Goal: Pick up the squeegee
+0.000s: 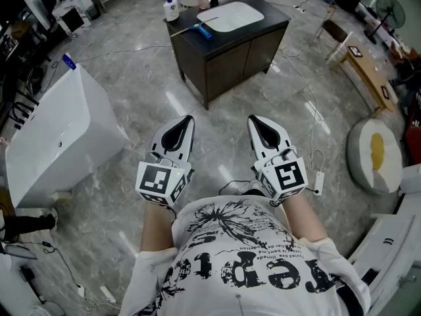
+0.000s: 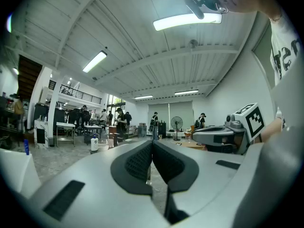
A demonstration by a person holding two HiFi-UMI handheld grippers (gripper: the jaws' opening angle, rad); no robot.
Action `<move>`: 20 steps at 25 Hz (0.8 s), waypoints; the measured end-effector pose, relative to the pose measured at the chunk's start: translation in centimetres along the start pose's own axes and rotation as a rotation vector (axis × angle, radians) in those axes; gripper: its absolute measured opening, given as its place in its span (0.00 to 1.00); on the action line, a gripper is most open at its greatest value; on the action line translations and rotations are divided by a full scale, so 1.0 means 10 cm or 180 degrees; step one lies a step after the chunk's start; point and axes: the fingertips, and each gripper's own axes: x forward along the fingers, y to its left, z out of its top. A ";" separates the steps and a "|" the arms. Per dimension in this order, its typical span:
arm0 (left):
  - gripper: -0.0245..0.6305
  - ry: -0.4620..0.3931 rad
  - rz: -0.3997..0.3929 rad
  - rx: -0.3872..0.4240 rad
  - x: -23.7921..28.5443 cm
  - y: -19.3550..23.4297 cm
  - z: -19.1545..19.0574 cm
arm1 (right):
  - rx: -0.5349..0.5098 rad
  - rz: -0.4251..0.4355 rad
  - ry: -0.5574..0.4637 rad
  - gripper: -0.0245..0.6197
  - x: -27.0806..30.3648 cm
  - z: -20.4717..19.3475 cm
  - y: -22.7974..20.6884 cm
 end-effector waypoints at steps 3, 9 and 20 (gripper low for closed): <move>0.06 0.0001 -0.0022 0.0000 -0.01 0.03 0.00 | -0.0004 -0.0013 -0.0010 0.06 0.02 0.02 0.03; 0.06 -0.0004 -0.0020 -0.0032 -0.03 0.10 0.00 | -0.0018 -0.0028 -0.0014 0.06 0.06 0.04 0.08; 0.55 -0.0122 -0.0009 -0.0124 0.16 0.14 -0.04 | 0.0152 -0.0121 0.0031 0.06 0.13 -0.07 -0.10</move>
